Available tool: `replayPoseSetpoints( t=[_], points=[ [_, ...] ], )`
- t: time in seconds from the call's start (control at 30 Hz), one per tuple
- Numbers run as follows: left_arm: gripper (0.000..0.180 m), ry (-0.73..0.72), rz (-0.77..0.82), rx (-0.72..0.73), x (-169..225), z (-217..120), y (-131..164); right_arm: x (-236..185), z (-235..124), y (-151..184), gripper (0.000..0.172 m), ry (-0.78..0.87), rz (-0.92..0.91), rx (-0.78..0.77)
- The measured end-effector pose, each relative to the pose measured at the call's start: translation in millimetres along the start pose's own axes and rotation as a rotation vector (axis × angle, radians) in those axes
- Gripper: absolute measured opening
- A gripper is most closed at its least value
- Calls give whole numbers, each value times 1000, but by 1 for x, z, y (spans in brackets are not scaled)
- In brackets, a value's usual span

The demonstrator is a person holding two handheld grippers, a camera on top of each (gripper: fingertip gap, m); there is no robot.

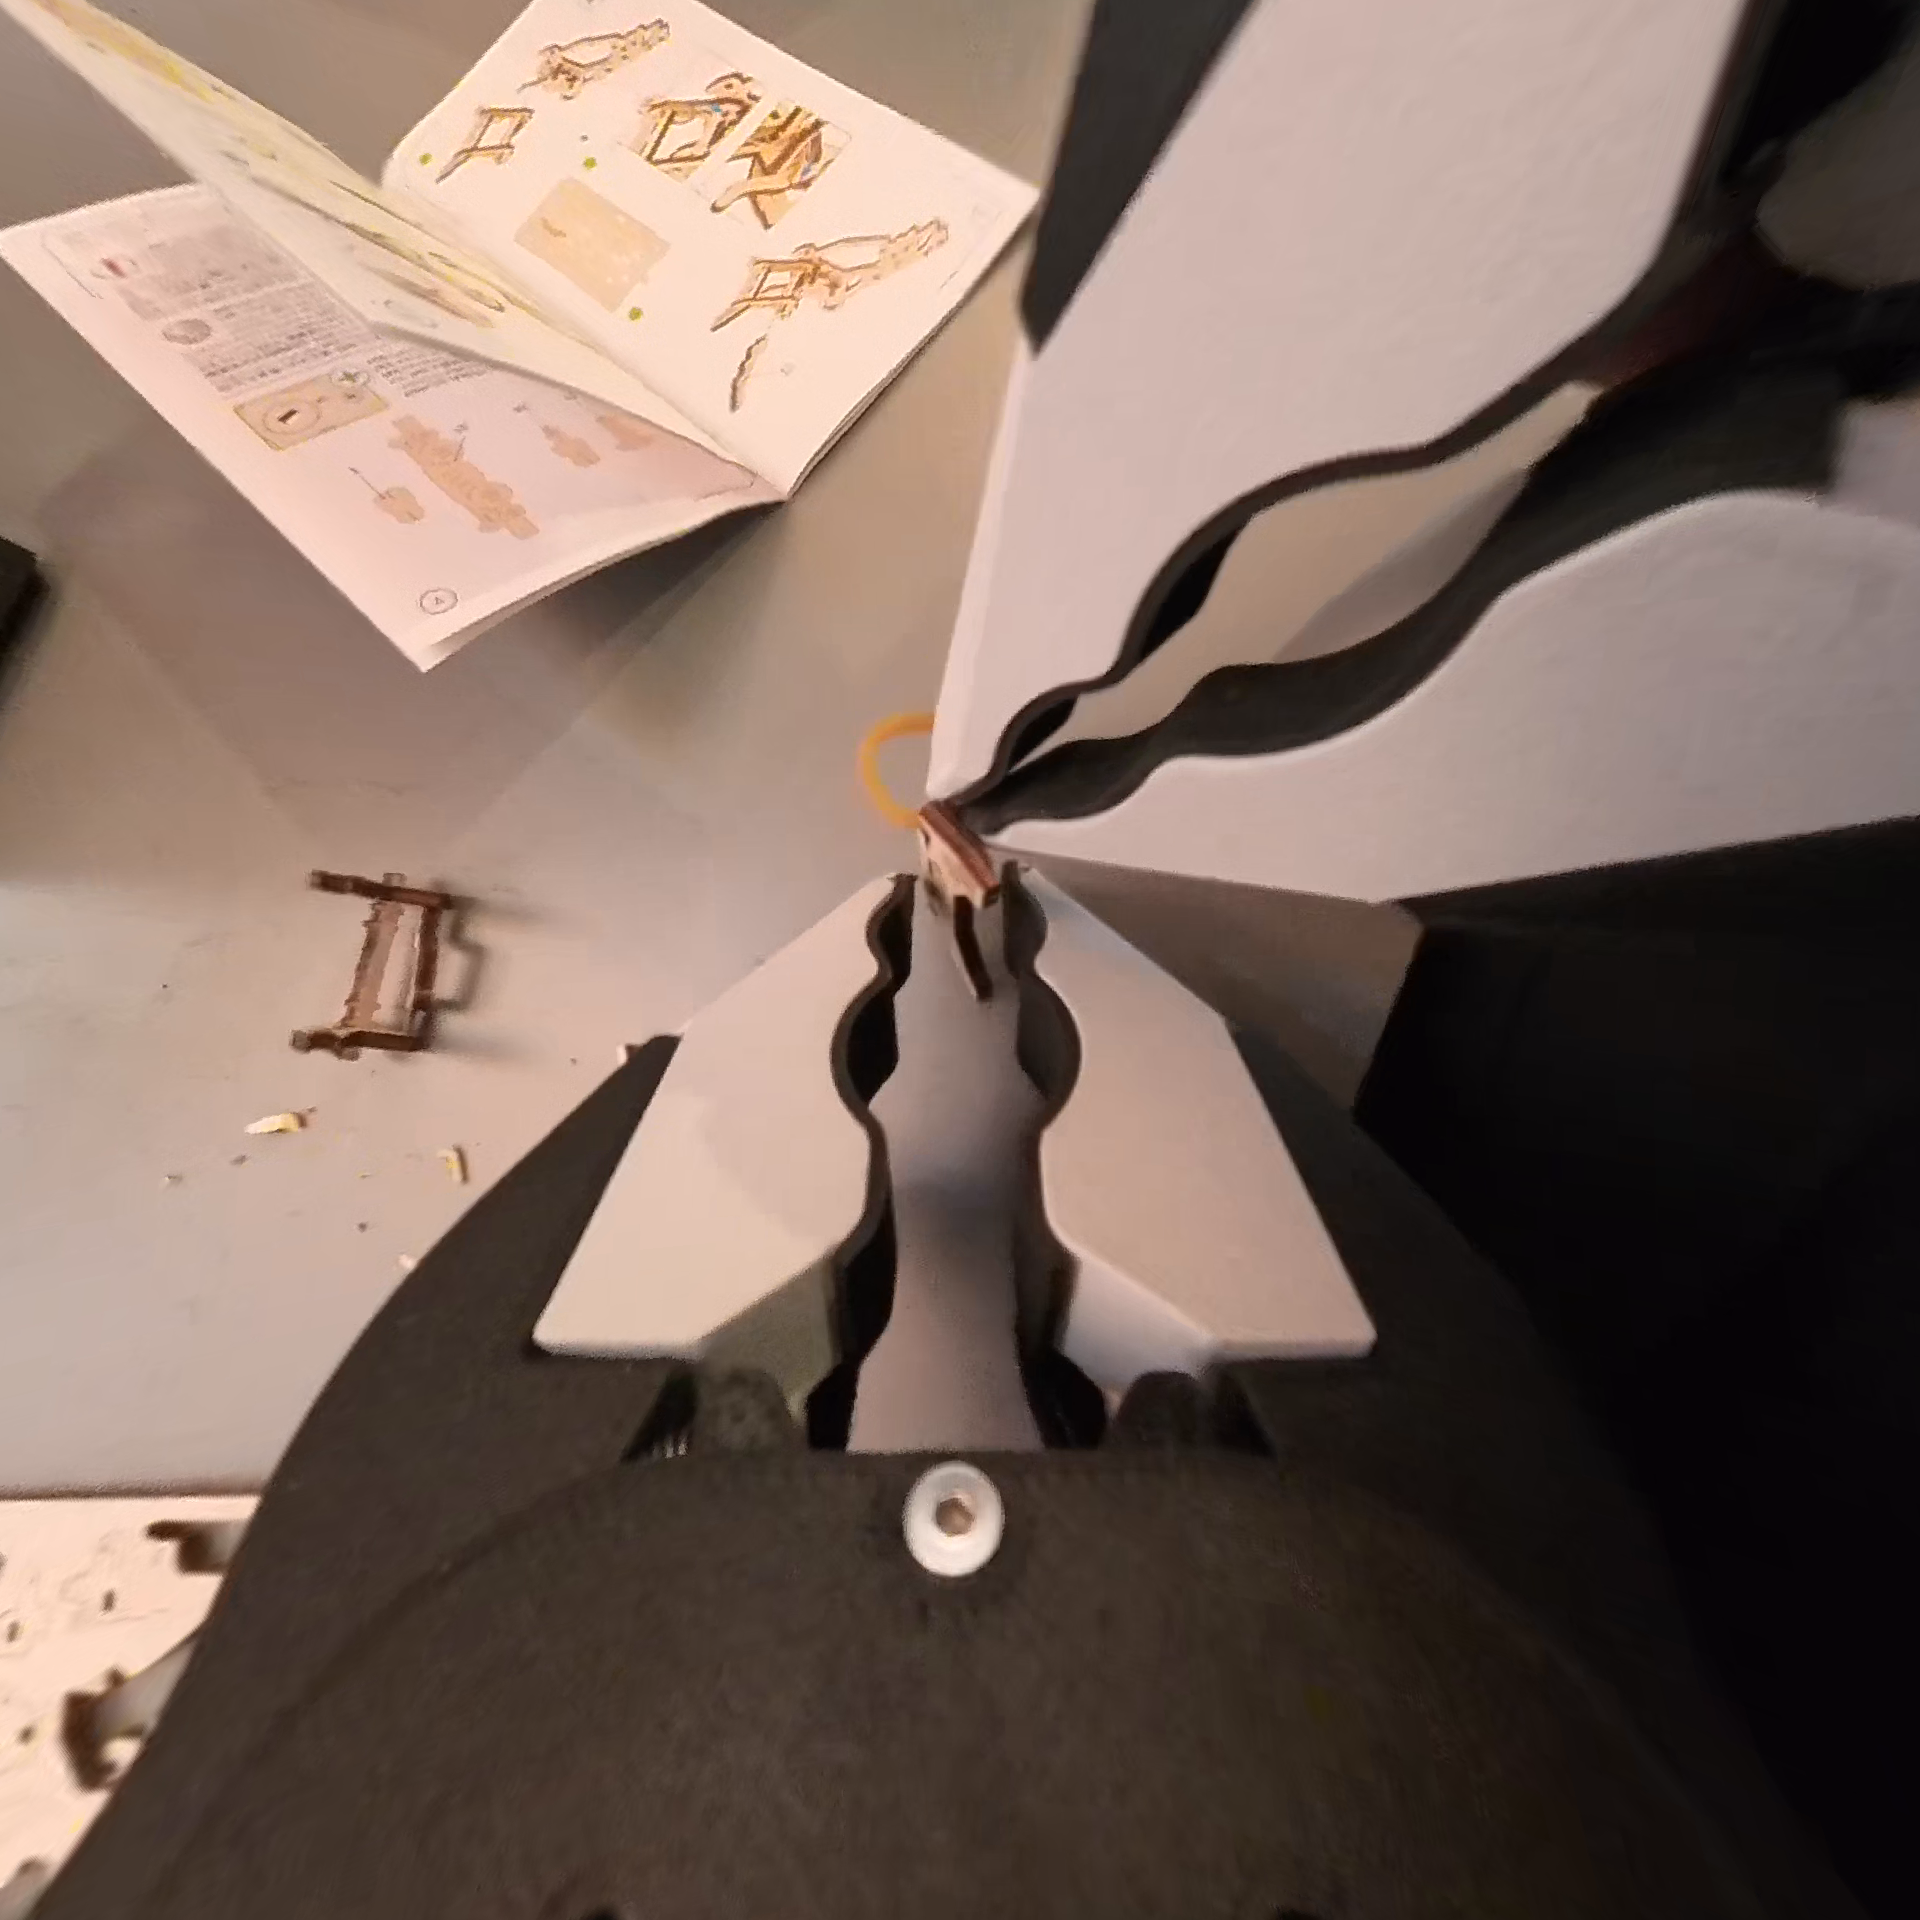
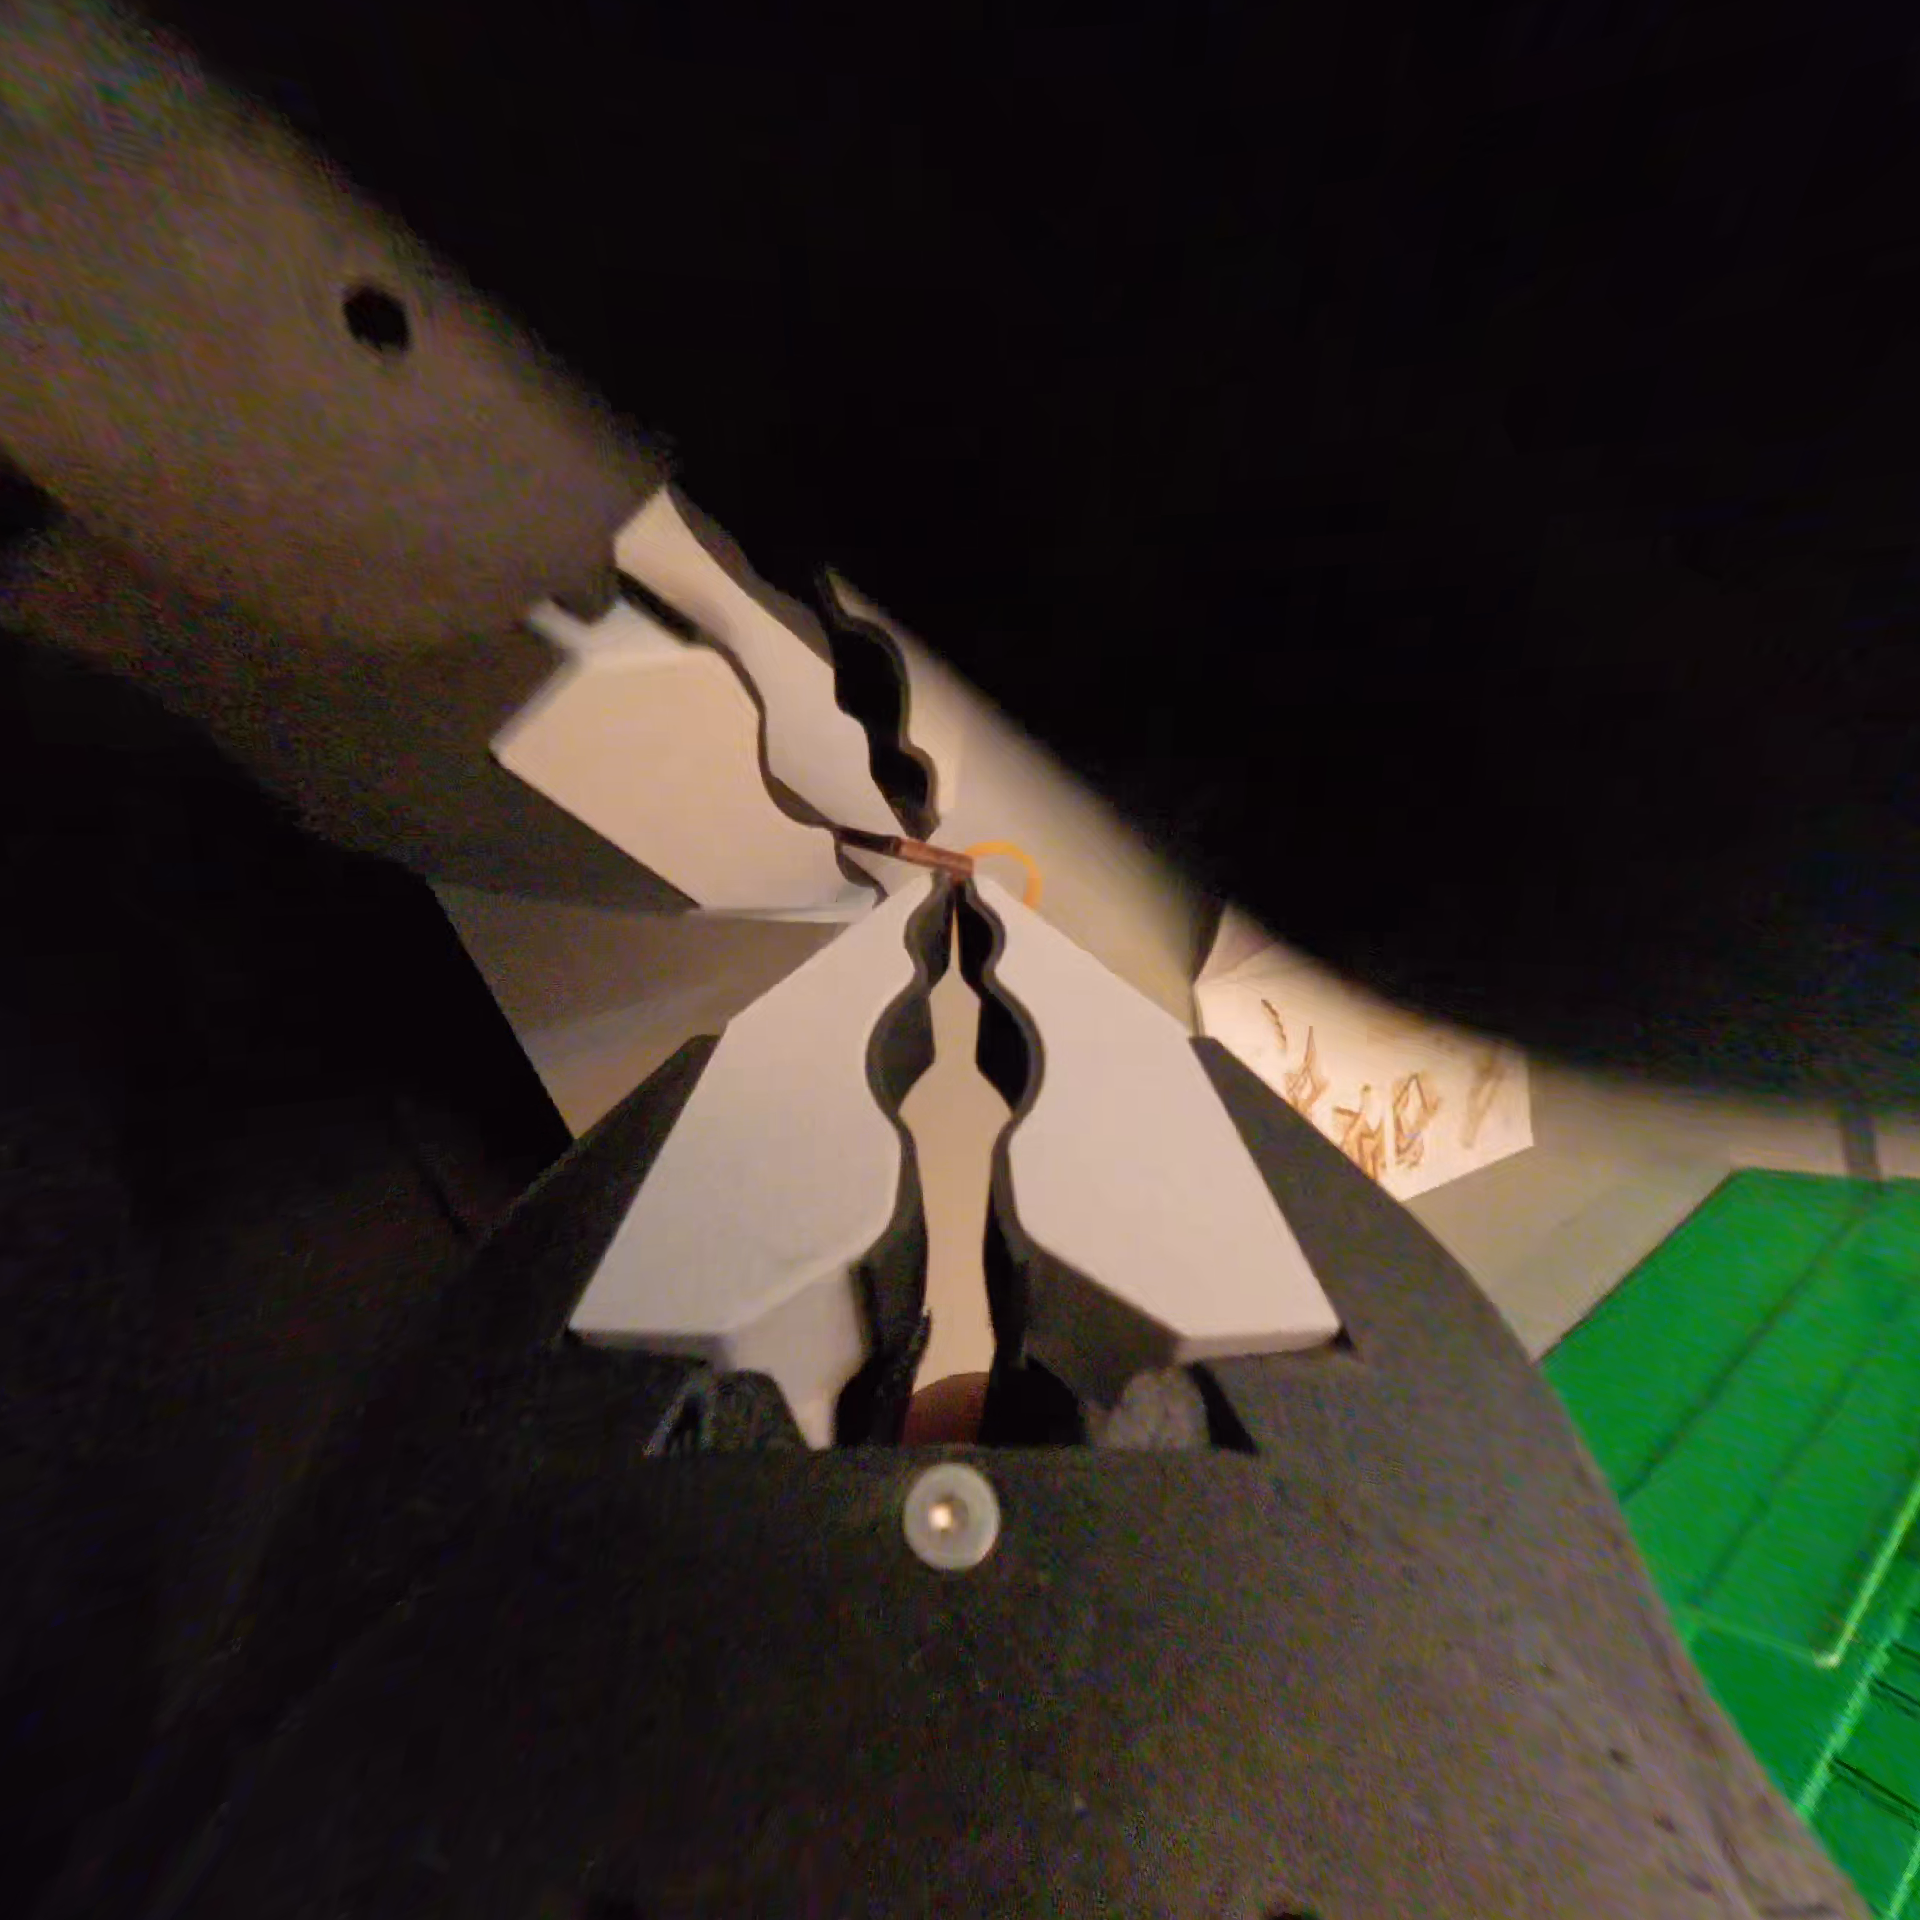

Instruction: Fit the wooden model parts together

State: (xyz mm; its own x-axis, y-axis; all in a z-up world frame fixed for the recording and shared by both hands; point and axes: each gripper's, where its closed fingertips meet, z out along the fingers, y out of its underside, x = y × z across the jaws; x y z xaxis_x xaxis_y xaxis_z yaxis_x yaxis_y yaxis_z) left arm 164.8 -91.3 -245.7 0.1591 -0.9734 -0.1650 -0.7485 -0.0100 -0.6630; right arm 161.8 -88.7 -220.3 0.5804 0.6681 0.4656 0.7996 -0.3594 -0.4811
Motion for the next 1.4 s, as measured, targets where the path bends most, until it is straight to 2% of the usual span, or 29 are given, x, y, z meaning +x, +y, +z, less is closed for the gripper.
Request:
replayPoseSetpoints(
  t=[0.2, 0.33, 0.5, 0.6, 0.7, 0.83, 1.1, 1.4],
  points=[
    [18, 115, -93, 34, 1, -10, 12, -1, 1, 0, 0, -5, -9, 4],
    [18, 166, -125, 88, 2, -20, 10, -2, 1, -4, 0, -14, -9, 23],
    [13, 259, -323, 223, -19, -34, -8, -3, 2, -4, 0, -17, -20, 22],
    [15, 372, -481, 289, -28, -41, -21, -4, 1, -5, 0, -15, -26, 23],
    [18, 444, -561, 269, -26, -35, -25, -4, 1, -6, 0, -13, -29, 24],
    [16, 500, -644, 193, -15, -23, -16, -5, 0, -9, 0, -11, -40, 32],
    [1, 510, -725, 206, -13, -22, -13, -5, 1, -12, 0, -11, -48, 41],
    [0, 514, -830, 251, -11, -23, -10, -8, 1, -13, 0, -13, -49, 45]
  ],
)
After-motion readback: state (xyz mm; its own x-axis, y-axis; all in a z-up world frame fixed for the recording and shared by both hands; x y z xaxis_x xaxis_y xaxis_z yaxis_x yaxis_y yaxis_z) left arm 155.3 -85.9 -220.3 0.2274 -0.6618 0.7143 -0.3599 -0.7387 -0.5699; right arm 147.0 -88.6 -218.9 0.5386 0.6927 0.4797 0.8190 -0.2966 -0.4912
